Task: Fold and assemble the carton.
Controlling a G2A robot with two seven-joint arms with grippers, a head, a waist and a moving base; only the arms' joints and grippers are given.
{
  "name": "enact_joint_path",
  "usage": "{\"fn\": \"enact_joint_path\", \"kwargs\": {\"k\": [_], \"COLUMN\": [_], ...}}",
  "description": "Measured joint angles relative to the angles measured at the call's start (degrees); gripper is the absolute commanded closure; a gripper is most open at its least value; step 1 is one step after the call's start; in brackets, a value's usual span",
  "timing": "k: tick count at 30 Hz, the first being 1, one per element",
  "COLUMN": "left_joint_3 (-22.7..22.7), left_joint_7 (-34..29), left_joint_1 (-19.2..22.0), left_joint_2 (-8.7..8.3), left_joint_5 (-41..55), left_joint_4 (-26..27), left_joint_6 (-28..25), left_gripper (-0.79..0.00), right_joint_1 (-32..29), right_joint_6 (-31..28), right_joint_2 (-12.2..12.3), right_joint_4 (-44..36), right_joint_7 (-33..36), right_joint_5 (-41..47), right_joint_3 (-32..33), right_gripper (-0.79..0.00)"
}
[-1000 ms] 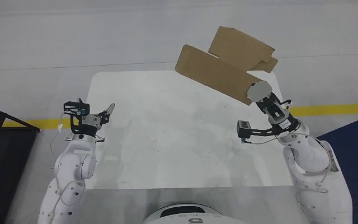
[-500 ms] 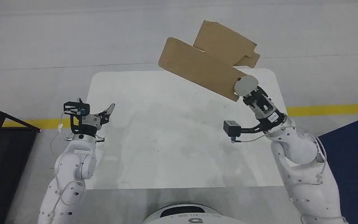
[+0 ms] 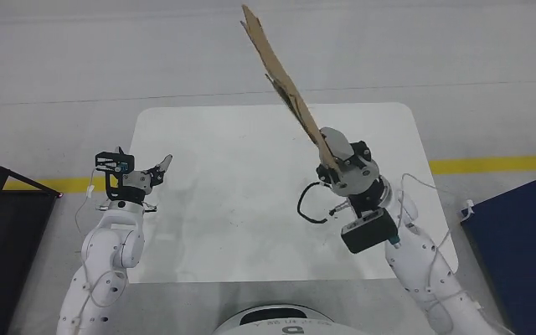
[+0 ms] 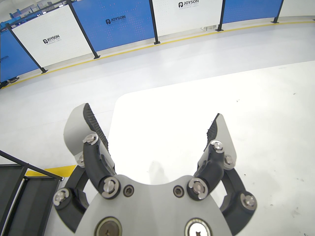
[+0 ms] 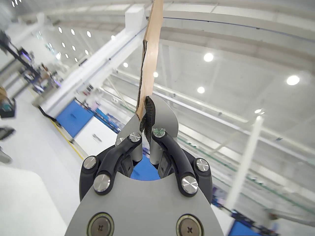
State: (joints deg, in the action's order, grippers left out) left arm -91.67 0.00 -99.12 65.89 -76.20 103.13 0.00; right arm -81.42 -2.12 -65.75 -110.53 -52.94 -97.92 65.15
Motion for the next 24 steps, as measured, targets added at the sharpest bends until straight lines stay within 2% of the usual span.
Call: {"fn": "enact_joint_path", "kwargs": {"k": [4, 10, 13, 18, 24], "left_joint_3": [0.00, 0.00, 0.00, 0.00, 0.00], "left_joint_7": [0.00, 0.00, 0.00, 0.00, 0.00], "left_joint_1": [0.00, 0.00, 0.00, 0.00, 0.00], "left_joint_2": [0.00, 0.00, 0.00, 0.00, 0.00], "left_joint_5": [0.00, 0.00, 0.00, 0.00, 0.00], "left_joint_4": [0.00, 0.00, 0.00, 0.00, 0.00], "left_joint_6": [0.00, 0.00, 0.00, 0.00, 0.00], "left_gripper": [-0.785, -0.785, -0.785, -0.785, -0.785], "right_joint_1": [0.29, -0.11, -0.61, -0.91, -0.55], "right_joint_6": [-4.06, -6.25, -8.52, -10.34, -10.90], "right_joint_2": [-0.80, -1.79, -2.25, -2.87, -3.60], "right_joint_4": [2.04, 5.28, 6.05, 7.22, 7.56], "right_joint_7": [-1.06, 1.21, 2.80, 4.63, 5.73], "right_joint_5": [7.15, 9.79, 16.93, 23.34, 26.55], "right_joint_3": [-4.31, -8.85, -10.07, -11.06, -12.20], "right_gripper": [0.000, 0.000, 0.000, 0.000, 0.000]}}
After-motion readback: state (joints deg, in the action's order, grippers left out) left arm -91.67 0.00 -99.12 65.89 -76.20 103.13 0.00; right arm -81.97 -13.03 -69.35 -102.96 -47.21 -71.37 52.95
